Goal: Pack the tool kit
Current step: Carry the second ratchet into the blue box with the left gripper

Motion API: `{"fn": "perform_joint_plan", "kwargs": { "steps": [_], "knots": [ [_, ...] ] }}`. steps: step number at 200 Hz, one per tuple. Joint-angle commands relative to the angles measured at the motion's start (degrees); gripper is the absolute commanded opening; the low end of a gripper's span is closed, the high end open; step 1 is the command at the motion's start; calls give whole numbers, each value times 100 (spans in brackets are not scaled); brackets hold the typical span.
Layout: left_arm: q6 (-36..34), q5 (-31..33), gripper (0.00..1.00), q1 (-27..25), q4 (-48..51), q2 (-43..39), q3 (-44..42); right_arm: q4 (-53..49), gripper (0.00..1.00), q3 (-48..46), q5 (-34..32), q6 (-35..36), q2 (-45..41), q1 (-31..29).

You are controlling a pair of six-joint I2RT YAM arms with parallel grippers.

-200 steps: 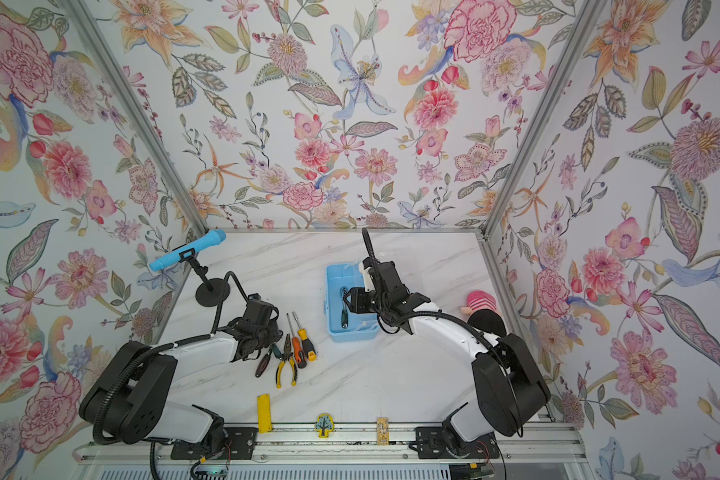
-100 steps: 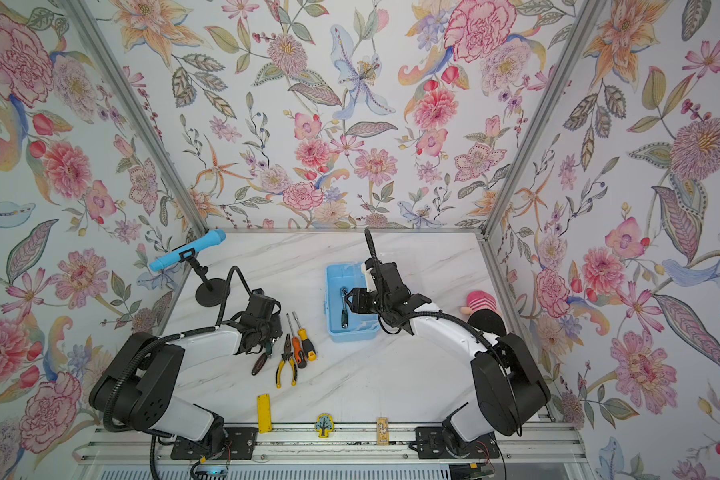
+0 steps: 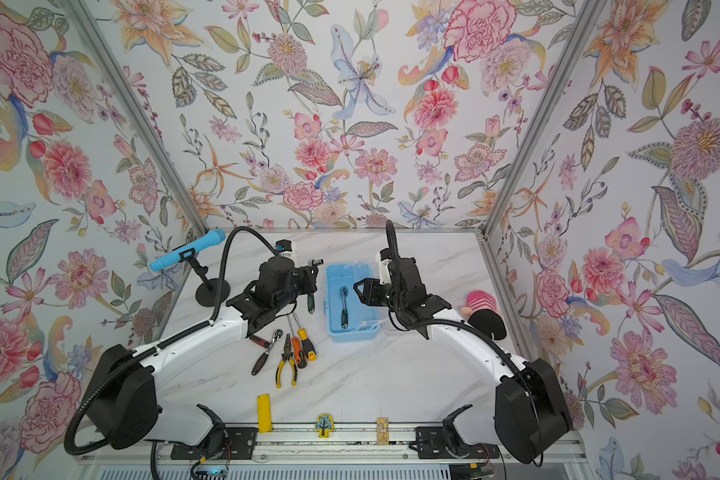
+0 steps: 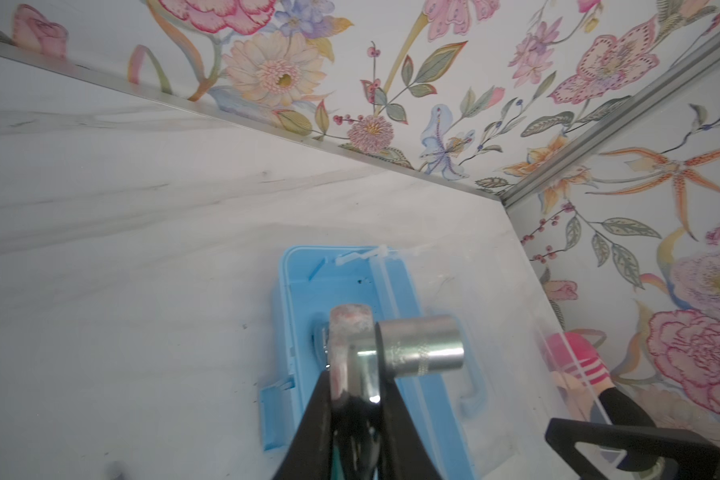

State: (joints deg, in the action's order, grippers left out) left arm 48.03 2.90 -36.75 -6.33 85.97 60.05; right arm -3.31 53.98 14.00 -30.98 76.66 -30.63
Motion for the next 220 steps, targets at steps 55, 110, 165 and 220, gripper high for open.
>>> {"fn": "perform_joint_plan", "kwargs": {
  "steps": [55, 110, 165, 220],
  "knots": [
    [1290, 449, 0, -385, -1237, 1515, 255, -117, 53, -525, -83, -94, -502, 149],
    [1015, 491, 0, -382, -756, 2011, 728, -9, 53, -749, -56, -123, -557, 242],
    [1001, 193, 0, -385, -785, 2360, 947, 76, 54, -767, 11, -220, -486, 233],
    [945, -72, 16, -377, -655, 2627, 1130, 59, 57, -817, 28, -210, -583, 205]
  ]
}}
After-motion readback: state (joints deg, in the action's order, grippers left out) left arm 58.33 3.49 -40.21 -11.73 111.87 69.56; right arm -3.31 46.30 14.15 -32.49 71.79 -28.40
